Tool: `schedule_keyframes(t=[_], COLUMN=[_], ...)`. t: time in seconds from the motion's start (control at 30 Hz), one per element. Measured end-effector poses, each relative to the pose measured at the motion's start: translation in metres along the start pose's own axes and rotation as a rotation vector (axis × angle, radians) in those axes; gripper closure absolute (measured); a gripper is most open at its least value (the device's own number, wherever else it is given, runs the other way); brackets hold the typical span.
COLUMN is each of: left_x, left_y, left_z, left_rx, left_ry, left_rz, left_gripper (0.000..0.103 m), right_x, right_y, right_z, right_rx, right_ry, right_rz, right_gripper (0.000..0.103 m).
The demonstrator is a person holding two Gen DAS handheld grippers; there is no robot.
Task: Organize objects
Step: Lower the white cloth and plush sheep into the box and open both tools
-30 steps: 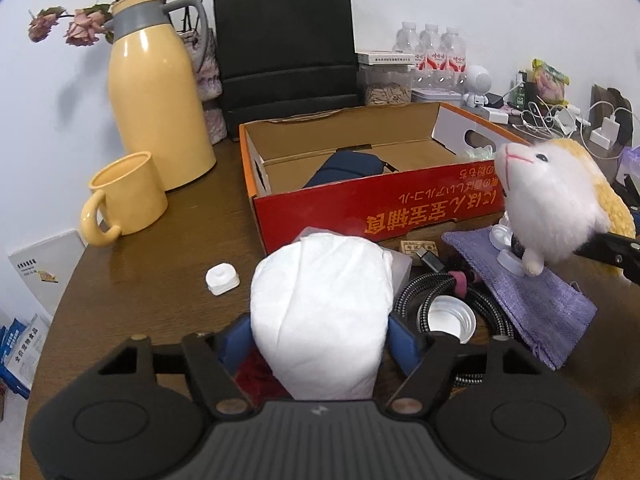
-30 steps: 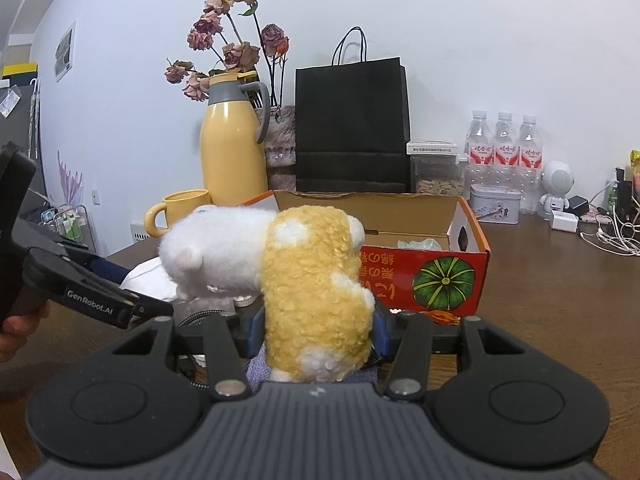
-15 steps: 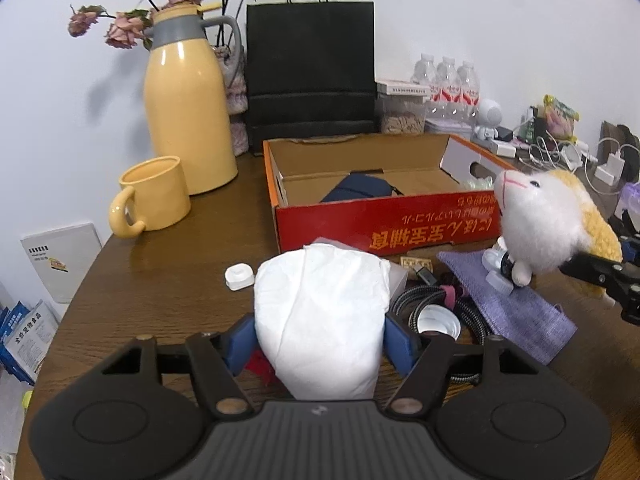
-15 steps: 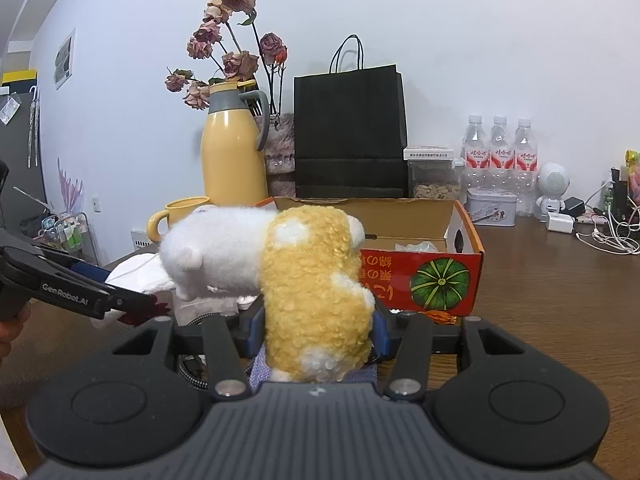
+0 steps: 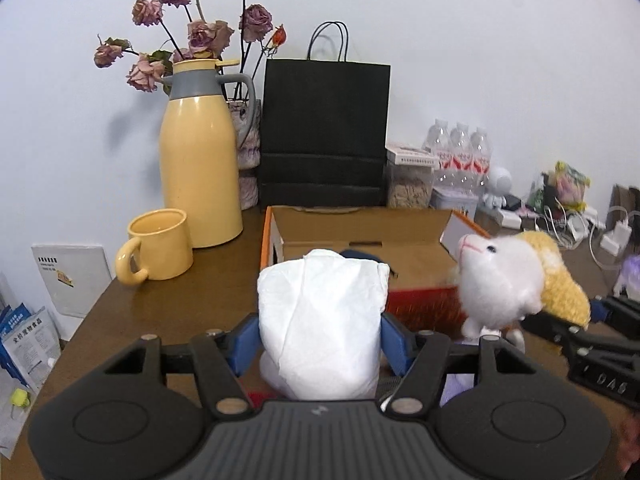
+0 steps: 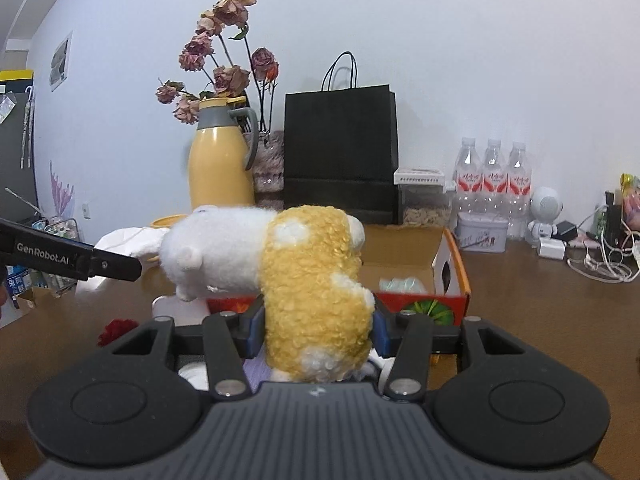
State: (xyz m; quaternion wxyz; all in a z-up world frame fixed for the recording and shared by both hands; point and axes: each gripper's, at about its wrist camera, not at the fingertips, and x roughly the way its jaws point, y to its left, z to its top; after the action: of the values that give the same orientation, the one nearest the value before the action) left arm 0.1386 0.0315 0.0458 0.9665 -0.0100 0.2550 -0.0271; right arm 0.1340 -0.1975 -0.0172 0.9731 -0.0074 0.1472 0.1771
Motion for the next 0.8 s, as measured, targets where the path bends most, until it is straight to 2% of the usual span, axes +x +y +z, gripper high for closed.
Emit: schedule_keyframes(t=[0.37, 0.8], left_x=[0.047, 0.122], left_y=[-0.02, -0.027], left_z=[0.037, 0.07], left_rx=[-0.061, -0.077], left_ry=[-0.021, 0.015], left_rz=[0.025, 0.085], left_gripper=[0.042, 0.045], right_x=[0.053, 0.123], right_y=[-0.015, -0.048], right_z=[0.028, 0.048], right_rx=[0.025, 0.056], right_ry=[0.016, 0.04], right_rz=[-0.042, -0.08], right_gripper=[0.053, 0.052])
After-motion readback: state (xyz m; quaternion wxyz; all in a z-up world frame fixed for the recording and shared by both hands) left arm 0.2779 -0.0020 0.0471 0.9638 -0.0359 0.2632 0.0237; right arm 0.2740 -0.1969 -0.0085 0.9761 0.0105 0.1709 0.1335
